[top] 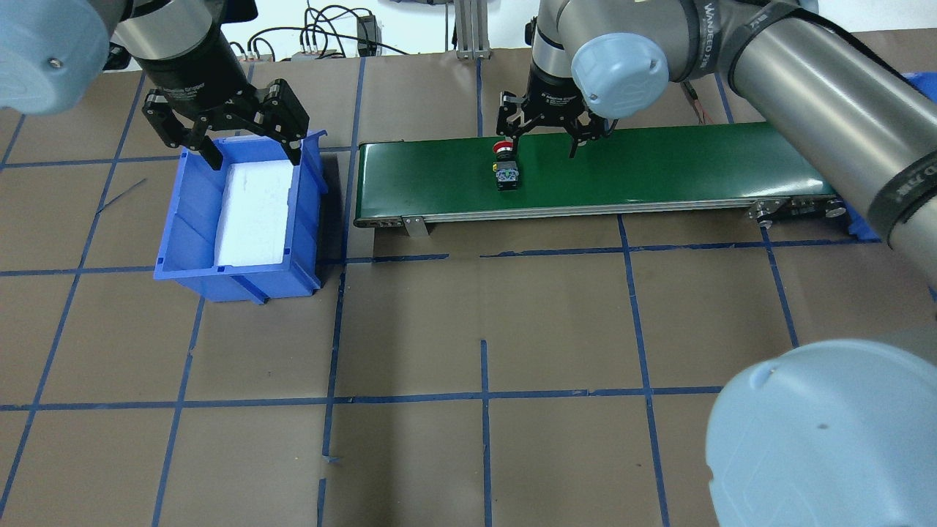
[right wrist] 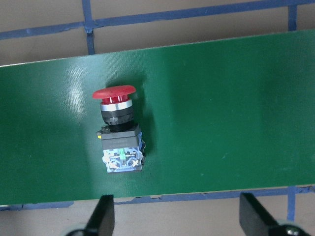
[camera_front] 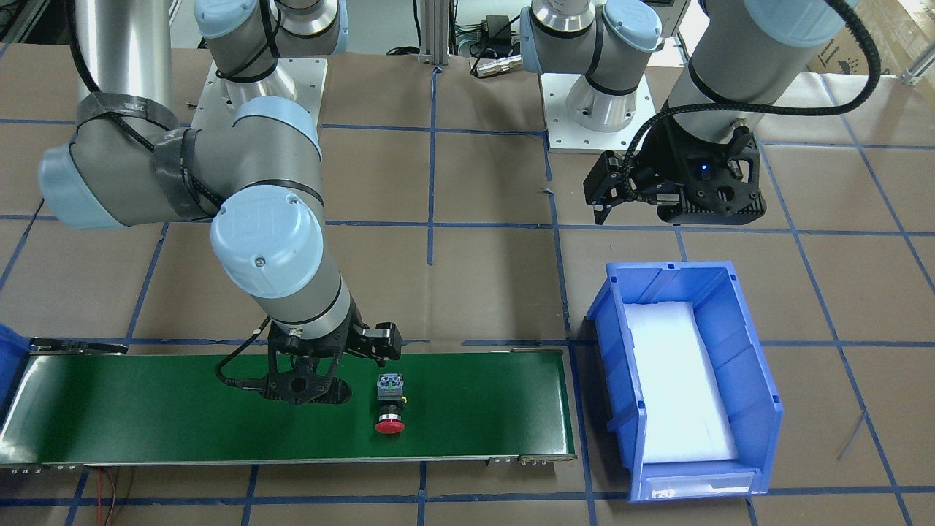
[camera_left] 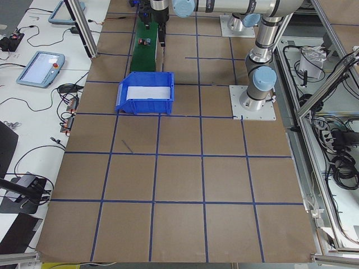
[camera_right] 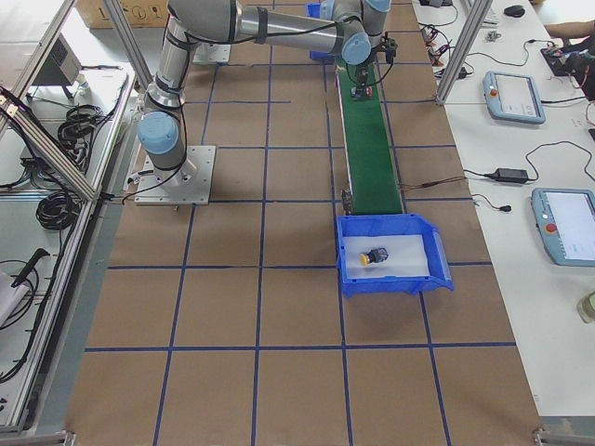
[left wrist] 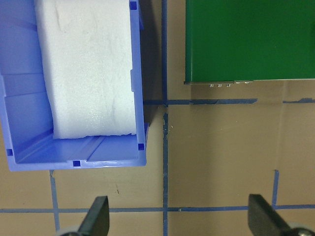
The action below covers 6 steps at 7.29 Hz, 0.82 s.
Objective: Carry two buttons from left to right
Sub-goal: 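Lower the right gripper and close it on the red button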
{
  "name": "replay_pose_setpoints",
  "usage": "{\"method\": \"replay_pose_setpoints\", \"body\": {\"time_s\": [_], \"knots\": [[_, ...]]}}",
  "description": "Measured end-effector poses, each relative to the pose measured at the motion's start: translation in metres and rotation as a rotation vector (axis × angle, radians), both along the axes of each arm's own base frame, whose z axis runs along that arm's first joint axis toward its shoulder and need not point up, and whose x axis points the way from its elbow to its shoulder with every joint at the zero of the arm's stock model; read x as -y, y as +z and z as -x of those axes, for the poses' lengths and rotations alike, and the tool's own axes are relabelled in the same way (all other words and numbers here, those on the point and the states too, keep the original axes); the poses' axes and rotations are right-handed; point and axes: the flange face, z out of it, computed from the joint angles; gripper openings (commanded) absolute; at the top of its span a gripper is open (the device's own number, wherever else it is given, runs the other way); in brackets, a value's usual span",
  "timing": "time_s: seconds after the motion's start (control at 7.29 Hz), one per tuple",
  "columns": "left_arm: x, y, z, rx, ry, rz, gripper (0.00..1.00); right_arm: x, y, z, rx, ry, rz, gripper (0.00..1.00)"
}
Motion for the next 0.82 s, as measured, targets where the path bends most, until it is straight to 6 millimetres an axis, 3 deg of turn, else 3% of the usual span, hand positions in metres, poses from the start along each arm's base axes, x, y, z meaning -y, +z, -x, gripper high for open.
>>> {"method": "replay_pose_setpoints", "body": {"time_s": [0.41,0.82], "knots": [[0.0,0.0,0.001,0.0,-0.001,-0.001,1.0,-0.002,-0.021,-0.005,-0.012,0.004,0.022,0.99],[0.0,-0.001,0.001,0.0,-0.001,-0.003,1.0,0.017,-0.041,-0.005,-0.003,0.003,0.097,0.99]]}}
